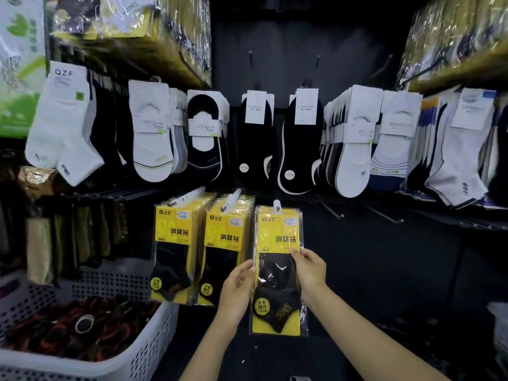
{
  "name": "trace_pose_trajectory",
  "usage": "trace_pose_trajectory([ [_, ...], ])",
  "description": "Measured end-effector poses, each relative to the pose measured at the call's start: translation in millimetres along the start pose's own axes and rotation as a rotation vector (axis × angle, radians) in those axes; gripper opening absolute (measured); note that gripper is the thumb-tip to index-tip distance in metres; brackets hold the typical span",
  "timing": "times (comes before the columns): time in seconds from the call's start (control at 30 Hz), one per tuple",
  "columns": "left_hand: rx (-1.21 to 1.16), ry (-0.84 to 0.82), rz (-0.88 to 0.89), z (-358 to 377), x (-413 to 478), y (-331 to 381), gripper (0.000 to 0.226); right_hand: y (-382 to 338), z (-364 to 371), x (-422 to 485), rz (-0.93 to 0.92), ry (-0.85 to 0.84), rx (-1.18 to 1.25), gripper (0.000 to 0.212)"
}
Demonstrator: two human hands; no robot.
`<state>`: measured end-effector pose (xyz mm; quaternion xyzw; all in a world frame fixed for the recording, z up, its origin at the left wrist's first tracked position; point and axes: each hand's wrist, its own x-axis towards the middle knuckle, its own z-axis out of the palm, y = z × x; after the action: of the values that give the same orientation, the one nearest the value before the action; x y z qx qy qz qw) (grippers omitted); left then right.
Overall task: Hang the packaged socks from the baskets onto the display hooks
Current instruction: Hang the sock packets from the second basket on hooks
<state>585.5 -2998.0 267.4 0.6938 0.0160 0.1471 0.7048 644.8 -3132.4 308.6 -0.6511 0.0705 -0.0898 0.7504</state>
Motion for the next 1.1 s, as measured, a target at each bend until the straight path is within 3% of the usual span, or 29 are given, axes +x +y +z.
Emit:
trace_pose_trajectory([
  [0.23, 0.087, -0.005, -0.108, -3, -1, -35, 0.038, 30, -21, 7, 0.127, 0.011, -0.012, 0.005],
  [0.43, 0.183, -0.007, -0.260, -14, -44, -106, 0.033, 93, -83, -32, 0.159, -0.092, -0.177, 0.020],
  [0.63, 0.192, -0.103, -0.503, 2, -112, -187, 0.011, 175, -169, -82, 0.263, -0.256, -0.630, 0.029],
  [0.73, 0.276, -0.192, -0.510, 14, -148, -219, 0.010, 211, -213, -103, 0.382, -0.343, -0.835, 0.024],
  [0.77, 0.305, -0.247, -0.508, 19, -159, -225, 0.010, 222, -227, -107, 0.397, -0.356, -0.896, 0.016],
  [0.93, 0.457, -0.419, -0.581, 28, -204, -255, 0.030, 249, -258, -116, 0.430, -0.421, -1.221, 0.022],
  [1.03, 0.469, -0.501, -0.740, 29, -229, -266, 0.024, 258, -262, -121, 0.459, -0.398, -1.166, 0.073],
  [1.1, 0.448, -0.552, -0.815, 30, -241, -270, 0.023, 260, -258, -127, 0.483, -0.405, -1.031, 0.092],
])
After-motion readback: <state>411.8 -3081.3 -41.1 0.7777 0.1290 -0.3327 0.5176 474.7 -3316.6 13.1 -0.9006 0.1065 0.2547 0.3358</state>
